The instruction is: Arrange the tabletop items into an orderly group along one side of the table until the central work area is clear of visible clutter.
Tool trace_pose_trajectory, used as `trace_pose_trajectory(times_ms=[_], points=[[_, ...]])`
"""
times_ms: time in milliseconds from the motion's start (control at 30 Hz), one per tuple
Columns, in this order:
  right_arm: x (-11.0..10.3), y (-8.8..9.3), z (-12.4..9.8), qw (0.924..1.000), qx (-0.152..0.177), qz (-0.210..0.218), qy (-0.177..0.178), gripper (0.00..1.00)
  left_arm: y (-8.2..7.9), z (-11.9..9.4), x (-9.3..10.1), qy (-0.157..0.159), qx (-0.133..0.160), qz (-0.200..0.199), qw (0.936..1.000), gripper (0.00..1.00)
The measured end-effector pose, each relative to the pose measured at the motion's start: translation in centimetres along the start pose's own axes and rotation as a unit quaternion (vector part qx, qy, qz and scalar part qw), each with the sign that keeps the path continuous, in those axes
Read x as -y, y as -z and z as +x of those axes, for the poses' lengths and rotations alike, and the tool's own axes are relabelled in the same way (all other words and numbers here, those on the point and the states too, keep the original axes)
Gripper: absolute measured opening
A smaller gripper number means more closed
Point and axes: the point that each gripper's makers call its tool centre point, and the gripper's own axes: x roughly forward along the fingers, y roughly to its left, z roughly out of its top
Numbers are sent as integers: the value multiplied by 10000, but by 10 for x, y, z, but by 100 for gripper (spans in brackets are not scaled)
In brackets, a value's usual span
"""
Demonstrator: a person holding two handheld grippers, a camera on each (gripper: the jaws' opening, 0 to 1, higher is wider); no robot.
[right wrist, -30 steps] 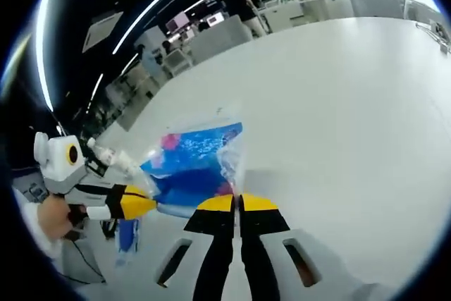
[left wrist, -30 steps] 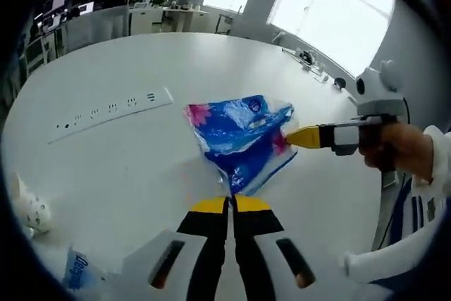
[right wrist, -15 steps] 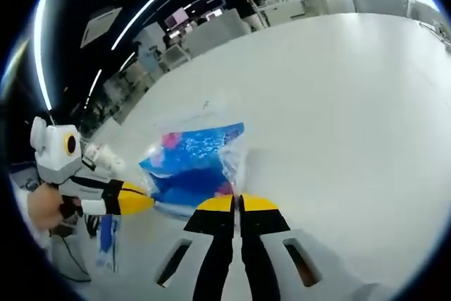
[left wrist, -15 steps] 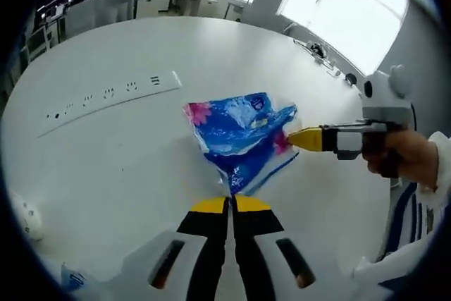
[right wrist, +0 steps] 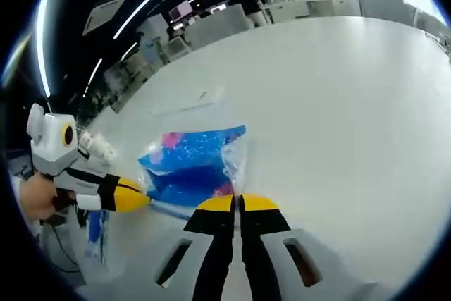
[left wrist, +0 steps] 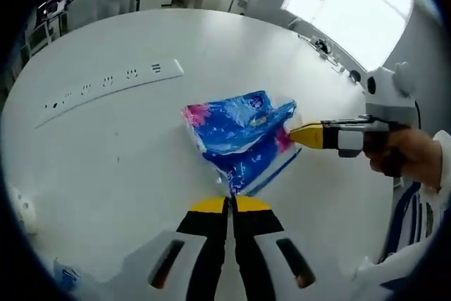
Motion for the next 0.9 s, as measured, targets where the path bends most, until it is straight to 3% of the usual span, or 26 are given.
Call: trace_pose_trajectory(times_ms=[467, 567, 700, 833, 900], points=[[3, 5, 1, 9995, -23, 311, 84, 0, -3, 1, -3, -26, 79, -63, 9999, 0], [3, 4, 0, 9995, 45, 292, 70, 2, -3, -1, -7, -159, 95, -32, 9998, 3], [3, 1, -10, 9996, 237, 97, 146, 10, -6, -8, -10, -266, 262, -33, 9993, 21], [1, -12, -22, 9972, 725, 108, 159, 34, -13, -16, -13, -329, 599, -143, 9976, 51], [-6, -15, -29, 9961, 876, 44, 28, 43, -20, -24, -15, -476, 899, 119, 9947, 62]])
